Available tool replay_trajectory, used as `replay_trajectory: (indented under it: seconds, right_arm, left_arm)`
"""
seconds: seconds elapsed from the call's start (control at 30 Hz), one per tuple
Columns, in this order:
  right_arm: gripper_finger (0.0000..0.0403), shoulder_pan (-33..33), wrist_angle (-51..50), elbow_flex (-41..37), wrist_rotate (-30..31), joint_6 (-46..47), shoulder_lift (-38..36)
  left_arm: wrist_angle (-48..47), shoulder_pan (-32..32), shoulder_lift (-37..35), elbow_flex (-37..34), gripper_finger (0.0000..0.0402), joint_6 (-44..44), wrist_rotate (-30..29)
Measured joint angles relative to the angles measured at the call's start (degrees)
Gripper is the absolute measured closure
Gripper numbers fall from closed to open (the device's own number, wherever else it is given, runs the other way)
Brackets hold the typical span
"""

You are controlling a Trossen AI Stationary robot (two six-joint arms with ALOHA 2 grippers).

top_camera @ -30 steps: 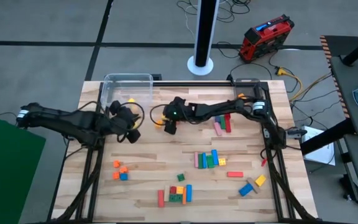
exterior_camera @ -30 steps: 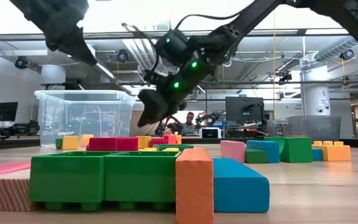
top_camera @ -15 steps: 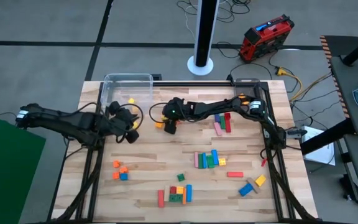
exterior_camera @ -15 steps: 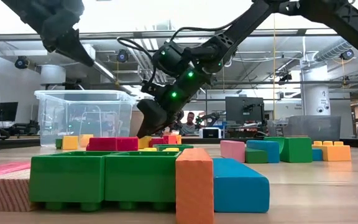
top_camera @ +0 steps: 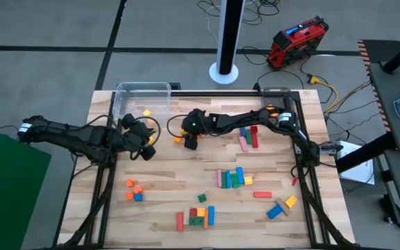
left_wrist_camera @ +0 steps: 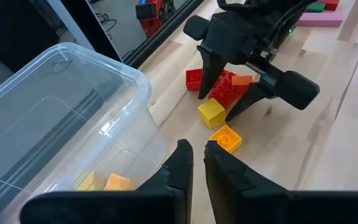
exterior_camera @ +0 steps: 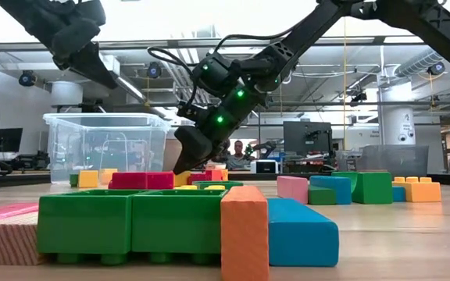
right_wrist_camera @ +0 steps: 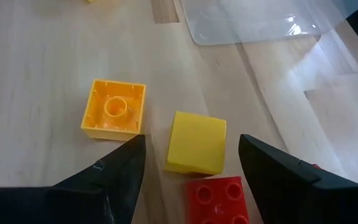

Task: Sort blocks by size
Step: Put the yellow square wooden block into the transparent bin

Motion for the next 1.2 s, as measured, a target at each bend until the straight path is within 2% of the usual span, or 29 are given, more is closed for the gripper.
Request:
replay_trajectory:
  seconds: [0.2, 0.57, 0.7, 0.93, 1.1, 1.2]
  right_arm:
    - [0.0157, 0.0, 0.4, 0.2, 0.1, -0.2, 1.9]
    - [0.0195, 0.0, 0.6, 2.0, 0.0, 0.0, 3.9]
    - [0.022, 0.1, -0.4, 2.7, 0.0, -0.6, 3.9]
    - [0.0277, 0.2, -2.1, 2.7, -0.5, -2.9, 0.1]
    - [0.0276, 0.0, -2.2, 2.7, -1.1, -4.9, -4.0]
    - [0.0261, -0.6, 0.5, 2.7, -1.2, -5.5, -6.1]
  left_arm:
    - [0.4, 0.0, 0.0, 0.0, 0.0381, 0.0, 0.0]
    - [0.4, 0.0, 0.0, 0.0, 0.0381, 0.0, 0.0]
    - [0.4, 0.0, 0.0, 0.0, 0.0381, 0.0, 0.0]
    - [0.4, -0.1, 0.0, 0.0, 0.0381, 0.3, 0.0]
    - [0.5, -0.1, -0.9, 0.0, 0.0381, 1.3, -0.3]
    - [0.6, -0.1, -2.3, 0.0, 0.0381, 1.7, -0.5]
